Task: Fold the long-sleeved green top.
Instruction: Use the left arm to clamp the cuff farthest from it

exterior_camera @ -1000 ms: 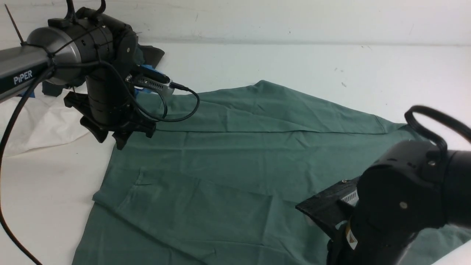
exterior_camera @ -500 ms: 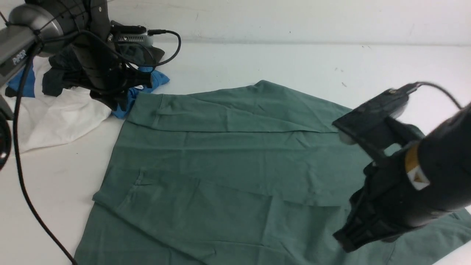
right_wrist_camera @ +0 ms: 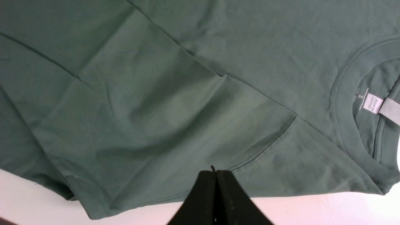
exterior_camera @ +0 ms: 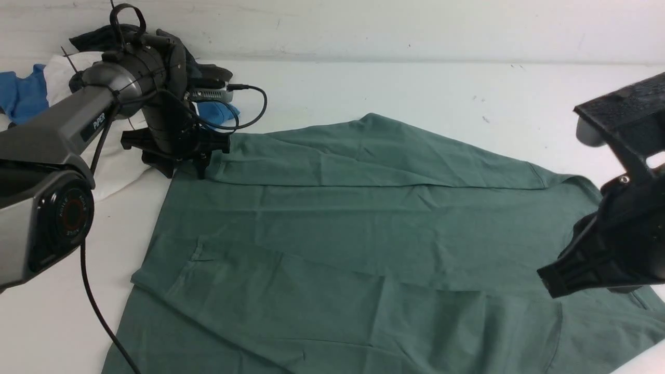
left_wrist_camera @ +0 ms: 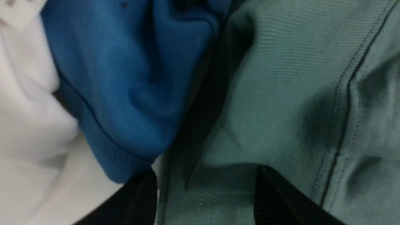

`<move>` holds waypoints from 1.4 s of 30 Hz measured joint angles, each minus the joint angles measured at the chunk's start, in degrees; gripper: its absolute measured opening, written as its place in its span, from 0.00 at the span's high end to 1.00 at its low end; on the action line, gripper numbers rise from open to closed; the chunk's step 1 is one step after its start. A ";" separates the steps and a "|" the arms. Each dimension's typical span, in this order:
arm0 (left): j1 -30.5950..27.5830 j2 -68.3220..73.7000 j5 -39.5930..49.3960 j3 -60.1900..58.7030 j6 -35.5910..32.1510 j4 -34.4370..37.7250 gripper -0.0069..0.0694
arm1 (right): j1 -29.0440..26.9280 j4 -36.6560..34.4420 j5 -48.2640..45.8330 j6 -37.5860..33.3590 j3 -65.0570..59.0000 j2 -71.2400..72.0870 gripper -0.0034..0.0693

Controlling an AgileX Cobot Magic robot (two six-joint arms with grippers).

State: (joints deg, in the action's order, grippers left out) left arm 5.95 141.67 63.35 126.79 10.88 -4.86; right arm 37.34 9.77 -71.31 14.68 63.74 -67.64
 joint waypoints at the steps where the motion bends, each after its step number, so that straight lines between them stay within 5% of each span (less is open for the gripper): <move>1: 0.00 0.06 -0.49 0.00 0.00 0.12 0.38 | -0.05 0.00 0.05 0.00 0.00 0.00 0.97; 42: -0.01 -0.05 -6.81 0.11 0.18 3.54 0.38 | -0.11 -0.27 2.58 0.00 0.00 0.00 0.97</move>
State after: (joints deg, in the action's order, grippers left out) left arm 5.94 141.62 56.55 126.90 11.07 -1.32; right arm 37.23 9.50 -68.73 14.68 63.74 -67.64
